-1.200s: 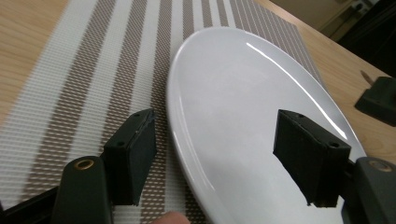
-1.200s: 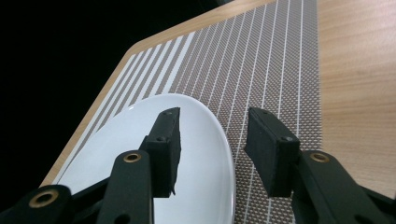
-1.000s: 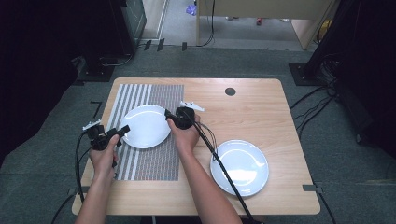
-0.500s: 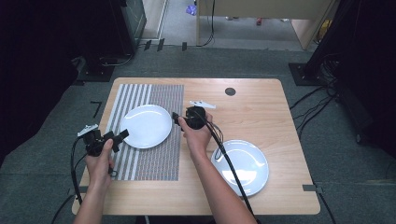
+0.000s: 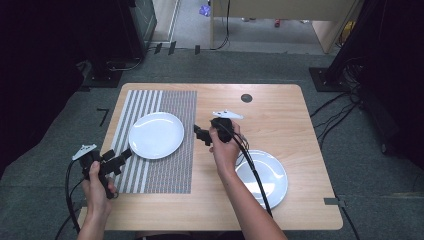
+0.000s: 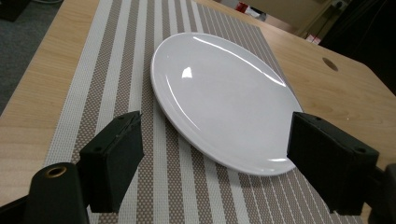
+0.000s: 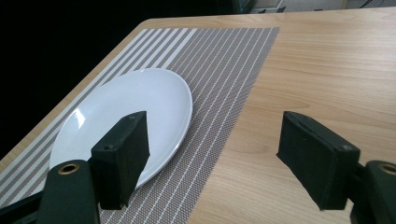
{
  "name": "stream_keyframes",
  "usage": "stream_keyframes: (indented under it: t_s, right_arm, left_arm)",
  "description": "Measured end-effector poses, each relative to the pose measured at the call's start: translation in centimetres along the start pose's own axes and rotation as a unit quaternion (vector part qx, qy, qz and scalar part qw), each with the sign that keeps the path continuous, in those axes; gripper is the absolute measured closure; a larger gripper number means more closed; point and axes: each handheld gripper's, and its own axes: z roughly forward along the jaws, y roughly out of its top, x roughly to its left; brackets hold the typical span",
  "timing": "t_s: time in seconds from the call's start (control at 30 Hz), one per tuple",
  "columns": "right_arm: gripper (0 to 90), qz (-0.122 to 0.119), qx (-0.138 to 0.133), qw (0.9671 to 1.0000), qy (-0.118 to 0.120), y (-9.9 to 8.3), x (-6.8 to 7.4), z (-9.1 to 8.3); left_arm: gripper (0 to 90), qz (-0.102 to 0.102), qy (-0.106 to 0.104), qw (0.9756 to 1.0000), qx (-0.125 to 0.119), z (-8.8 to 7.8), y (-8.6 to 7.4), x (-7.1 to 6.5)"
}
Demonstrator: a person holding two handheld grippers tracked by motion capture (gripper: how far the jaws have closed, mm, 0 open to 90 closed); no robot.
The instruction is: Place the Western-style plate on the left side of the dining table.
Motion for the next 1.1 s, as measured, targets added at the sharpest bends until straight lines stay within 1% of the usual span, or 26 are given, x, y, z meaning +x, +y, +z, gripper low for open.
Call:
stream_keyframes:
  t_s: [0.13, 0.27, 0.37, 0.5, 0.57, 0.63, 0.7, 0.73, 0.8, 0.83, 0.9, 0.93, 1.07, 1.1]
  right_arm:
    - [23.2, -0.010, -0.002, 0.9999, -0.010, -0.1, -0.3, -1.4]
    - [22.5, -0.022, -0.003, 0.9996, -0.017, -0.6, -0.9, -2.7]
    - [21.9, -0.021, -0.006, 0.9996, -0.019, -1.2, -1.5, -3.6]
    - [21.4, -0.011, -0.007, 0.9996, -0.024, -2.1, -2.7, -4.8]
    - [21.1, -0.004, -0.007, 0.9997, -0.024, -2.6, -3.2, -5.3]
    - [20.9, -0.007, -0.006, 0.9996, -0.027, -3.0, -3.5, -5.7]
    - [20.4, -0.005, -0.002, 0.9996, -0.027, -3.4, -4.0, -6.1]
    - [20.2, -0.008, -0.001, 0.9995, -0.029, -3.6, -4.2, -6.3]
    - [20.2, -0.005, 0.002, 0.9994, -0.033, -3.9, -4.7, -6.7]
    - [20.1, 0.000, 0.002, 0.9995, -0.032, -4.0, -5.0, -7.0]
    - [20.1, -0.002, 0.001, 0.9994, -0.036, -4.2, -5.5, -7.5]
    - [19.8, 0.001, 0.001, 0.9993, -0.036, -4.3, -5.7, -7.8]
    - [19.1, -0.002, -0.004, 0.9993, -0.038, -4.6, -6.3, -8.9]
    - [18.8, -0.002, -0.005, 0.9992, -0.039, -4.6, -6.5, -9.1]
  left_arm:
    - [18.0, 0.012, 0.009, 0.9999, 0.000, -0.9, -0.5, -0.3]
    - [17.1, 0.023, 0.020, 0.9995, 0.000, -1.7, -1.2, -0.5]
    - [15.8, 0.031, 0.027, 0.9992, 0.003, -2.1, -1.9, -0.5]
    - [13.9, 0.039, 0.032, 0.9986, 0.019, -2.5, -2.9, -0.4]
    - [13.3, 0.045, 0.040, 0.9979, 0.026, -2.5, -3.4, -0.3]
    - [11.1, 0.046, 0.046, 0.9973, 0.034, -2.6, -4.0, -0.1]
    - [10.4, 0.054, 0.051, 0.9965, 0.039, -2.7, -4.5, -0.2]
    - [10.3, 0.058, 0.054, 0.9960, 0.041, -2.9, -4.7, -0.2]
    - [10.3, 0.063, 0.055, 0.9958, 0.038, -3.2, -5.0, -0.2]
    - [9.8, 0.070, 0.059, 0.9951, 0.037, -3.3, -5.2, -0.2]
    - [9.7, 0.069, 0.062, 0.9950, 0.036, -3.4, -5.4, -0.1]
    - [9.7, 0.070, 0.063, 0.9949, 0.035, -3.4, -5.5, 0.0]
    - [9.7, 0.073, 0.074, 0.9940, 0.034, -3.2, -6.1, 0.2]
    - [9.7, 0.078, 0.078, 0.9933, 0.034, -3.3, -6.3, 0.2]
